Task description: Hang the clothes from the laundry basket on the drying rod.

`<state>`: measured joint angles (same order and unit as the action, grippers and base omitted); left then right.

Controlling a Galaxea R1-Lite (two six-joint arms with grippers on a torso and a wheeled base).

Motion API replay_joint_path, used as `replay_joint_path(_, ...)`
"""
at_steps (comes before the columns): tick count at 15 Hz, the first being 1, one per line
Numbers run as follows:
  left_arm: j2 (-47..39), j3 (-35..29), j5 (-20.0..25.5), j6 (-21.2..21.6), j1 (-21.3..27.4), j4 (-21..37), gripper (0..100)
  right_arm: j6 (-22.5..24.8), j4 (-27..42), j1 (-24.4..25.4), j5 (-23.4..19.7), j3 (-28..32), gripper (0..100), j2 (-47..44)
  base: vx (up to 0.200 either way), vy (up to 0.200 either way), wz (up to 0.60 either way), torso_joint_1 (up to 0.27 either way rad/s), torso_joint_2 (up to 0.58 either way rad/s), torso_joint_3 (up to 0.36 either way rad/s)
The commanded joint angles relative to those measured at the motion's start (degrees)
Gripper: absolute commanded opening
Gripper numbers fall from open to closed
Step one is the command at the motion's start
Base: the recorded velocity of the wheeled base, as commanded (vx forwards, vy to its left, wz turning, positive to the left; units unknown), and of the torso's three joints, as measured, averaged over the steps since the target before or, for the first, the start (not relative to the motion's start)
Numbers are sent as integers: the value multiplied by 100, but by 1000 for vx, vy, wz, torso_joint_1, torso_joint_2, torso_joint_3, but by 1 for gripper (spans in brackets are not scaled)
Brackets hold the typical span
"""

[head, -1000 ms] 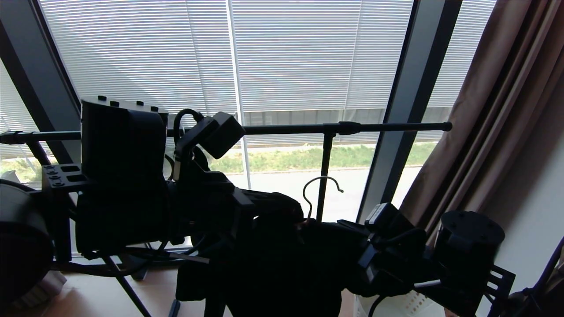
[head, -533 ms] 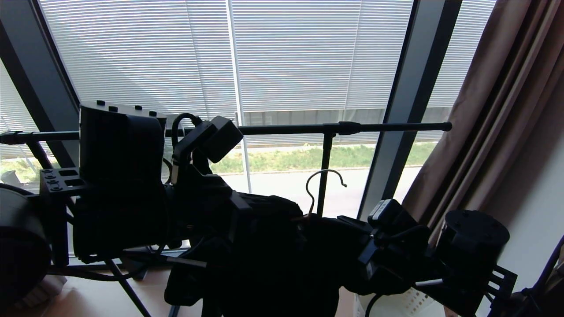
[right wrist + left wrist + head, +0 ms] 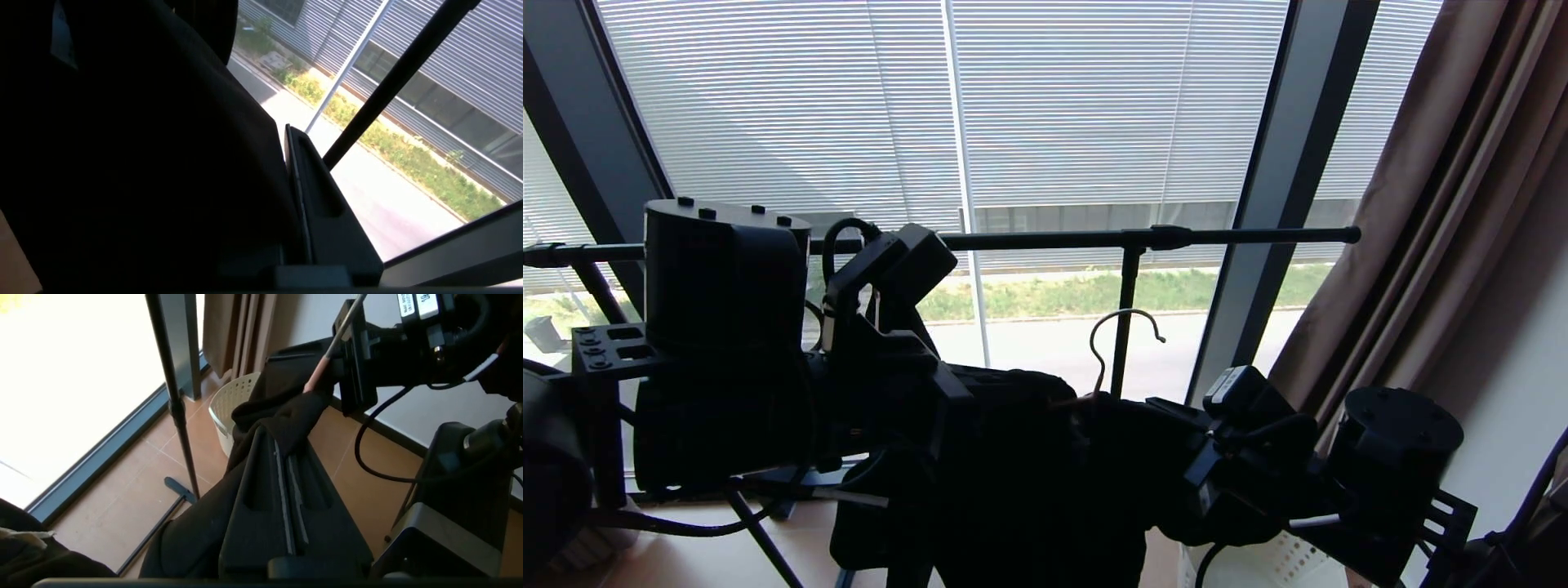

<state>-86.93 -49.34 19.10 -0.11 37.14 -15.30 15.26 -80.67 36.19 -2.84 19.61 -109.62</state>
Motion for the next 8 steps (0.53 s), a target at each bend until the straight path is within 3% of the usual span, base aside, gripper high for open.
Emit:
replay_joint_path(1,80,56,6,-7,-14,1,0,3,-2,2,-6,-2,0,-7,0,0,0,0,0,0)
replay_joint_path(8,159,161,15,29,-14,1,0,-67,-28,2,-6,25,0,2,0,0,0,0,0,0)
